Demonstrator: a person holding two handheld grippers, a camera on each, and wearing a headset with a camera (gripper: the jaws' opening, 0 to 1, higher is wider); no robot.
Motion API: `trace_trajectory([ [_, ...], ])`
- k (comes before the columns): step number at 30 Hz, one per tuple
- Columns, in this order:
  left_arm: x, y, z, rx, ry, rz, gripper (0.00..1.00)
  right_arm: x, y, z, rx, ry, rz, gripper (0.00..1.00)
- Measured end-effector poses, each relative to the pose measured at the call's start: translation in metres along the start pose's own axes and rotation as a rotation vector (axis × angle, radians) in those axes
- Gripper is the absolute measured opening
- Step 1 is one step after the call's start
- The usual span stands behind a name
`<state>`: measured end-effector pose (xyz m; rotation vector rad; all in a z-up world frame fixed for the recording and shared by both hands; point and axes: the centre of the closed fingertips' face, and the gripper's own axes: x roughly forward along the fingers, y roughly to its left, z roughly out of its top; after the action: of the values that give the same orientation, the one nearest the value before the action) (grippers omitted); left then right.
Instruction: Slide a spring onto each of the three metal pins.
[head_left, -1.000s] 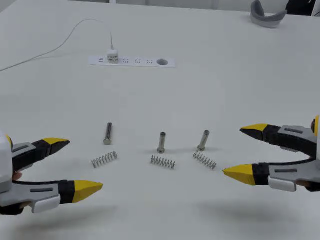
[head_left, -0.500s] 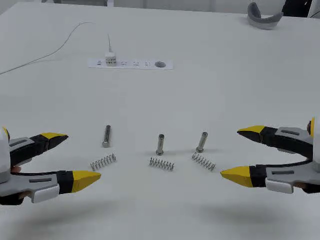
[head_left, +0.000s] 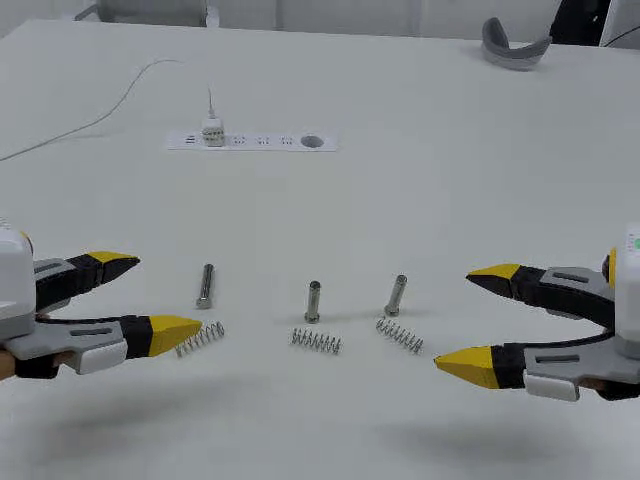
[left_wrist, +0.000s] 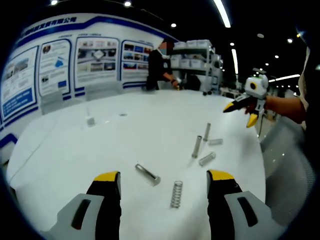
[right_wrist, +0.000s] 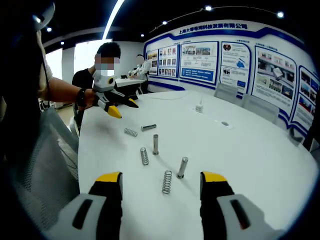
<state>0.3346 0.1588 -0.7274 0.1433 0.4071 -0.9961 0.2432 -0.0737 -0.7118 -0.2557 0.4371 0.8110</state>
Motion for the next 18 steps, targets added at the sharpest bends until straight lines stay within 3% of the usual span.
trace_trajectory([
  [8, 0.015, 0.013, 0.005, 0.001, 0.017, 0.018, 0.67, 0.0, 0.002, 0.0, 0.003, -0.001, 0.003, 0.64],
  [18, 0.035, 0.029, 0.005, -0.023, 0.072, 0.061, 0.61, 0.001, 0.001, -0.003, 0.012, 0.0, 0.002, 0.64],
])
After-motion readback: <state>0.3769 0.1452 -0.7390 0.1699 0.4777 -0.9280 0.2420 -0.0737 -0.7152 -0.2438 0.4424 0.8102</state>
